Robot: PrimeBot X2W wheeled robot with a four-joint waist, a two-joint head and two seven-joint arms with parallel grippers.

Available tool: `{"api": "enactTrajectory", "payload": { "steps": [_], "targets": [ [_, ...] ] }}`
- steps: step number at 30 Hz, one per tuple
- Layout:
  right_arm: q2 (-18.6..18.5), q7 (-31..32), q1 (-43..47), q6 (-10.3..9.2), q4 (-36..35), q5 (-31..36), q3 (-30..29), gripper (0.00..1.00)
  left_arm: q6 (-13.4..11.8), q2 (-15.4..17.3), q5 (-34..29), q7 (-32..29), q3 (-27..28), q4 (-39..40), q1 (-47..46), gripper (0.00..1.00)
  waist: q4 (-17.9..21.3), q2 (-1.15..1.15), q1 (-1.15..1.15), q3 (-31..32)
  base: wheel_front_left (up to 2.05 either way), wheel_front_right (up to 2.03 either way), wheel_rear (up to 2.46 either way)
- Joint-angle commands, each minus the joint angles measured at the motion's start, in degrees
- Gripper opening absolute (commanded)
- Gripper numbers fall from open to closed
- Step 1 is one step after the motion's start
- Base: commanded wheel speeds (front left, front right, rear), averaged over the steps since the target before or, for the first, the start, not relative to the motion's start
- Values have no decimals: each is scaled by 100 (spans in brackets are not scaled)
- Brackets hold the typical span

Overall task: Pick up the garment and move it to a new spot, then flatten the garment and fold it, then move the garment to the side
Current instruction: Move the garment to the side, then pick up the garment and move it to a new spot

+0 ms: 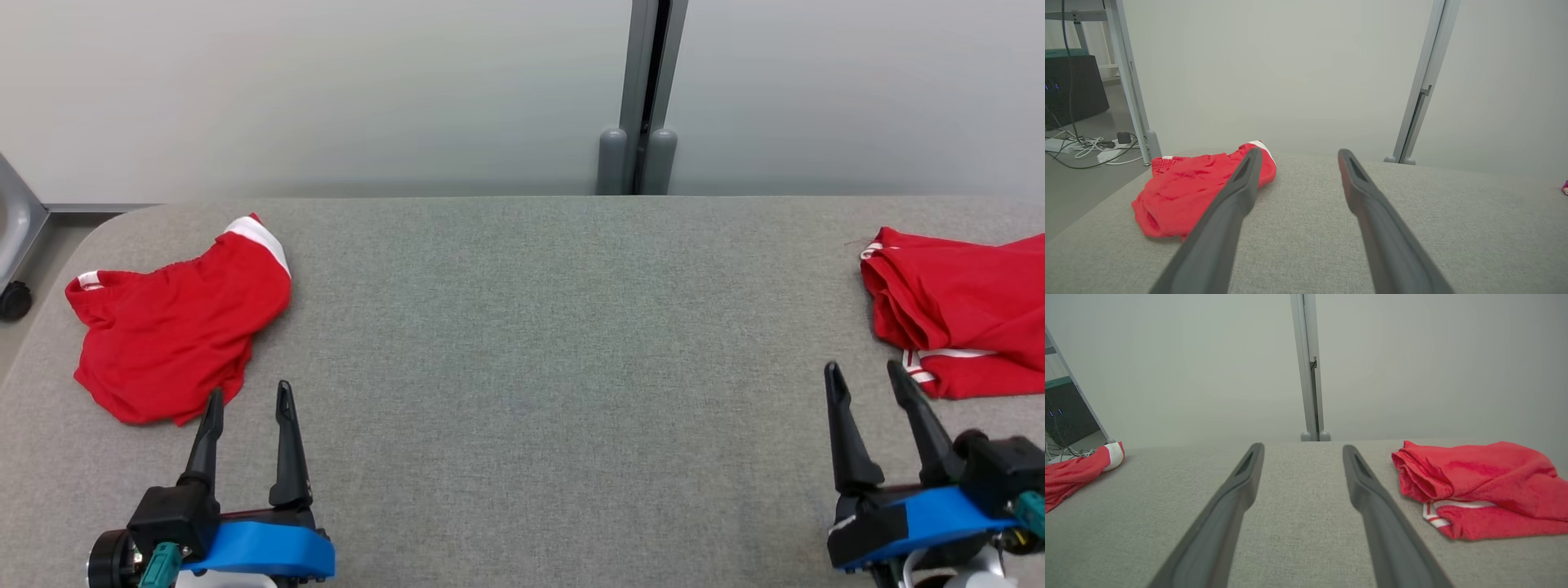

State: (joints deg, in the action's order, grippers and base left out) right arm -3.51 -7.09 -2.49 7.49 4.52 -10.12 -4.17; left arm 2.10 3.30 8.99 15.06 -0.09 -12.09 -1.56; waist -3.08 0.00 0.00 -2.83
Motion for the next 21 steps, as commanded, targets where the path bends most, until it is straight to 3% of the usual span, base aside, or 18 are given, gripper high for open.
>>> {"api": "enactTrajectory", "payload": {
  "steps": [1, 13, 21],
  "targets": [
    [43, 28, 127, 1, -45, 15, -23, 100, 0, 31, -41, 16, -4, -13, 5, 100, -9, 0, 0, -4, 0, 0, 0],
    [65, 15, 270, 1, -82, -82, -26, 100, -46, 98, 4, 16, -58, -59, -116, 100, -37, 0, 0, -104, 0, 0, 0],
    [64, 41, 102, 1, -93, -26, 115, 100, -119, 136, 43, 16, -2, -25, -226, 100, -288, 0, 0, -221, 0, 0, 0]
  ]
}}
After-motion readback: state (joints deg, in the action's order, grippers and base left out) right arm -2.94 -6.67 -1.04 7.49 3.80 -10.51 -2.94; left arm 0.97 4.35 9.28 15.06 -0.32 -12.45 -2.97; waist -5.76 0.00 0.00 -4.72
